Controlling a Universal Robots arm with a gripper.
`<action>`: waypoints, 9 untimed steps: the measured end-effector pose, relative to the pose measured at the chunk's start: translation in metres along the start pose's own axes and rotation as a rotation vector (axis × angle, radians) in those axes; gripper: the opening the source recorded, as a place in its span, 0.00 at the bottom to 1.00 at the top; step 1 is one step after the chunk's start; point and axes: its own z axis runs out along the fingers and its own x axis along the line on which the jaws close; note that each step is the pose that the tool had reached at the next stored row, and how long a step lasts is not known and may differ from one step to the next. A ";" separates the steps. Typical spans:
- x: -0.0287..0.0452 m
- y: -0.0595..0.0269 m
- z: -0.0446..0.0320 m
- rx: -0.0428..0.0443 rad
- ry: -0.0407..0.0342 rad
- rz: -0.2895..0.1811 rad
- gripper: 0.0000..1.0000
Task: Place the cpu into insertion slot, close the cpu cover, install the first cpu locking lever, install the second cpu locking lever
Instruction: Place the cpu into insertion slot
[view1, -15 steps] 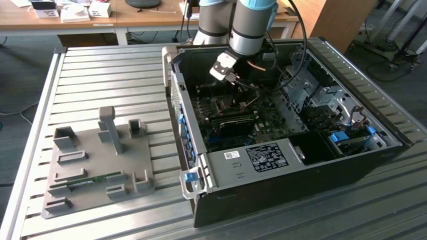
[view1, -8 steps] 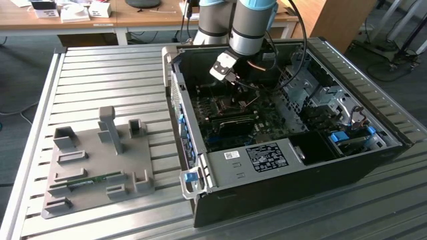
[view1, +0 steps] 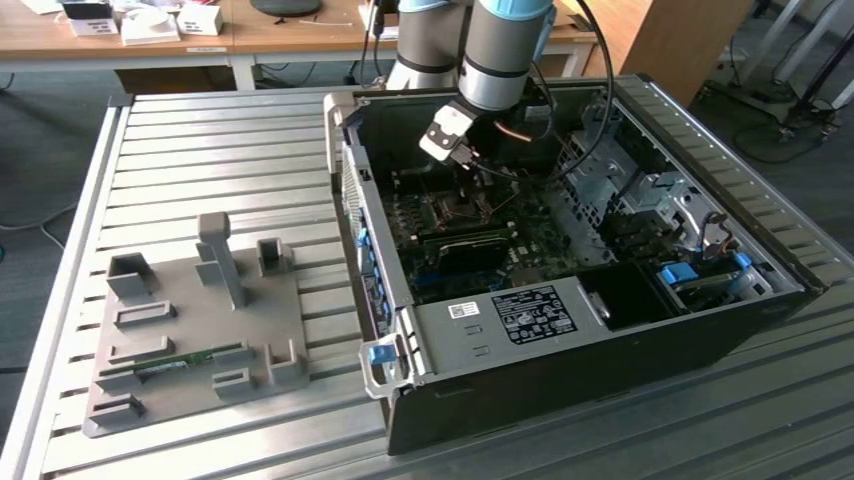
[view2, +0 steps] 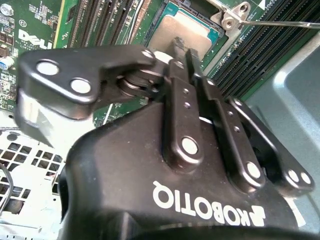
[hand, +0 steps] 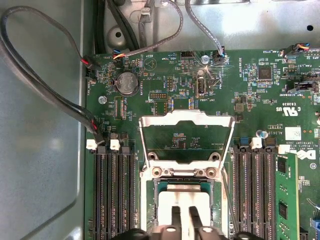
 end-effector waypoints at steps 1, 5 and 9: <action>0.0000 0.0000 0.0000 0.0000 0.0000 0.000 0.17; 0.0000 0.0000 0.0000 0.0000 -0.0001 0.000 0.11; 0.0000 -0.0001 0.0003 0.0000 0.0003 -0.001 0.11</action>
